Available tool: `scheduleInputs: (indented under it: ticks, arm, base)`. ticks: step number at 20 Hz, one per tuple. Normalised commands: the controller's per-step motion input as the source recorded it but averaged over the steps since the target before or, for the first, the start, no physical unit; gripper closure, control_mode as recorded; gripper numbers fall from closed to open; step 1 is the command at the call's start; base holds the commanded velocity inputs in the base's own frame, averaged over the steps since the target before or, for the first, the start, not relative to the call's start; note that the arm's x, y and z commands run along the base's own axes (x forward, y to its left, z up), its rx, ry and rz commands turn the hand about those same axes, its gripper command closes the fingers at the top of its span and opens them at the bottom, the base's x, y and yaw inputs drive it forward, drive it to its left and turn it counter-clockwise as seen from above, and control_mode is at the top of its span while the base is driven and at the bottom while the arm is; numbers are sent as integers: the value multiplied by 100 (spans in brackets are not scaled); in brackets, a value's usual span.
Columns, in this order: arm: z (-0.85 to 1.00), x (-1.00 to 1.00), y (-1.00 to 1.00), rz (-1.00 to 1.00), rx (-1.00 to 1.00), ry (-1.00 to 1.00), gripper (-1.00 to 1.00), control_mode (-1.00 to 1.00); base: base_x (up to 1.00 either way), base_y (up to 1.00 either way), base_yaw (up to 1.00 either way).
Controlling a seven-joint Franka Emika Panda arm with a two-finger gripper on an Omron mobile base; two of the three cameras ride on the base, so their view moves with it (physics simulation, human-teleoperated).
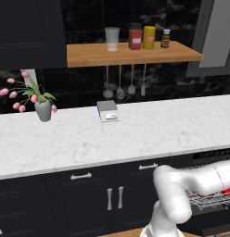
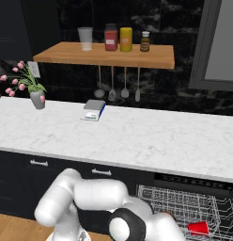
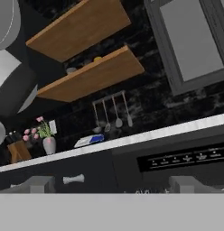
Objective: Pick up the cup and bowl from the counter, place them in the dishwasher, and close the dishwasher door.
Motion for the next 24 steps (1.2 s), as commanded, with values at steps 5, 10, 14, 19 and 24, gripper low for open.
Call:
scheduleInputs:
  ticks: [5, 10, 14, 19, 24]
  arm:
    - [-42, -9, 20, 7, -7, -13, -100, -100]
    - [-37, 17, 28, -5, -13, -8, -100, -100]
    - [-28, 11, 0, -26, -1, -17, -100, -100]
    - [-26, 1, -10, -28, -1, -12, -100, -100]
    - [-20, 0, -6, -3, 0, -2, -100, -100]
  base:
    - [0, 0, 0]
    - [0, 0, 0]
    - [0, 0, 0]
    - [0, 0, 0]
    - [0, 0, 0]
